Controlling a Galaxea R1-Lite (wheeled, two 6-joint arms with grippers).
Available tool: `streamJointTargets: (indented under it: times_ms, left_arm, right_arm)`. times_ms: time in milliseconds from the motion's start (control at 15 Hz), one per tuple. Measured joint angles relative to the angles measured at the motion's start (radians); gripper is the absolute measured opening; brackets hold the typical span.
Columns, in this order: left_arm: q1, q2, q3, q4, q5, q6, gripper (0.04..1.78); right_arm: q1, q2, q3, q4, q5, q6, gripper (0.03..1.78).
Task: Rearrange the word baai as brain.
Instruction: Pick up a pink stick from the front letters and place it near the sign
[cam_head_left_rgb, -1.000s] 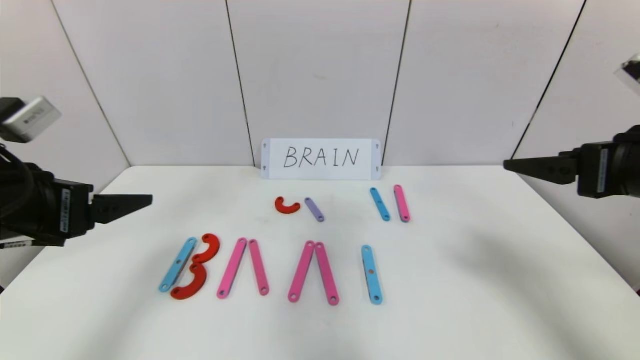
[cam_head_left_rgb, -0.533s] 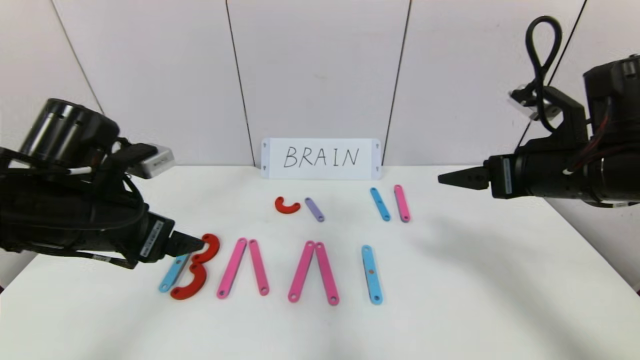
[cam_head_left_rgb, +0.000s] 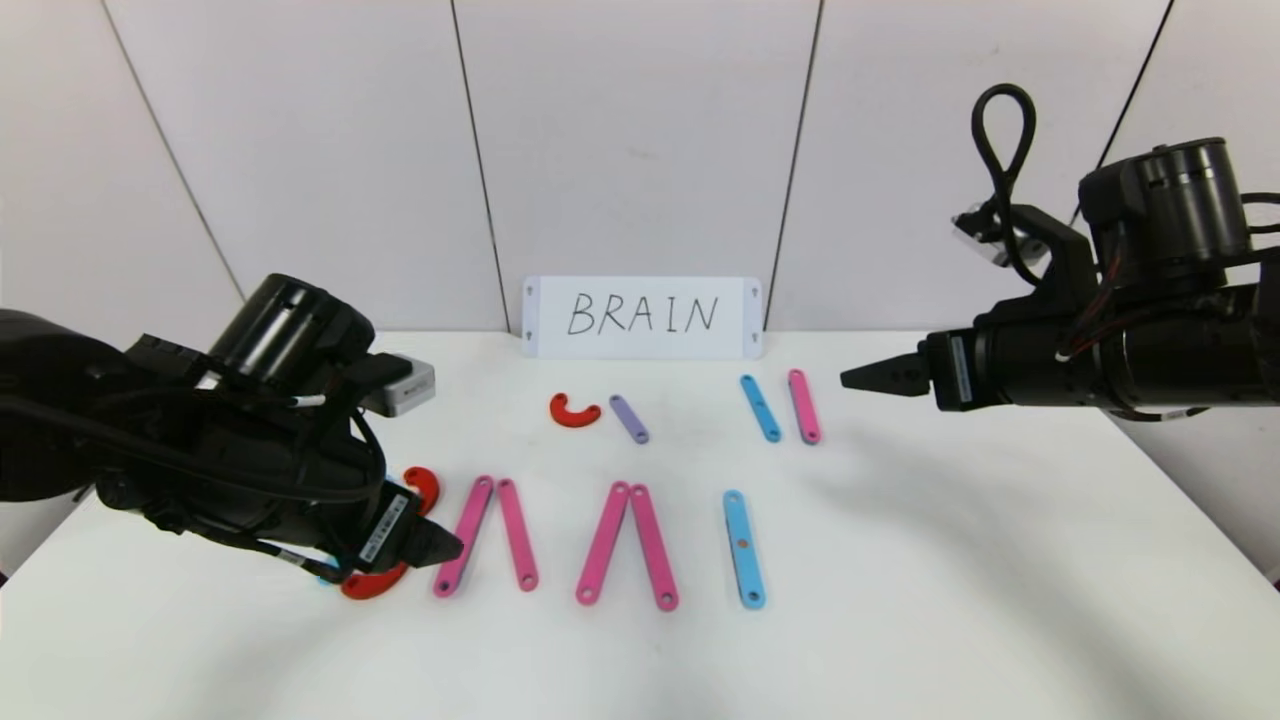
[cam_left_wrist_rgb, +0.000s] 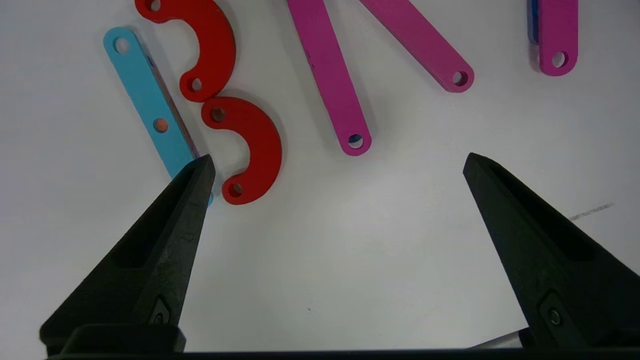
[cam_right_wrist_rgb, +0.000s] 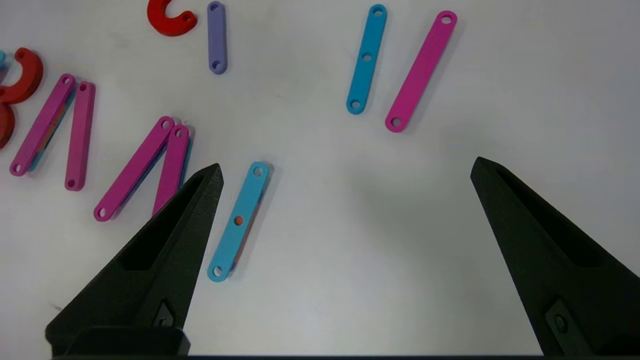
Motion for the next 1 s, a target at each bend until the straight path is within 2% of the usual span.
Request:
streamJointTargets:
  times_ms: [467,733,1000]
  left_arm:
    - [-0.011,0.069,0.029,-0.037,0.001,-0.001,1.74]
    - [-0.030,0.130,0.033,-0.124,0.003,-0.067,1.74]
    - [-0.041,0.182,0.033,-0.151,0.008,-0.074,1.74]
  right_arm:
    - [0.000,0.018,0.006,0.002,0.001,0.002,1.73]
    - [-0.002,0.022,0.008,0.003,0.001,0.005,1.73]
    - [0.000,0.026,0.014,0.003,0.001,0.006,1.73]
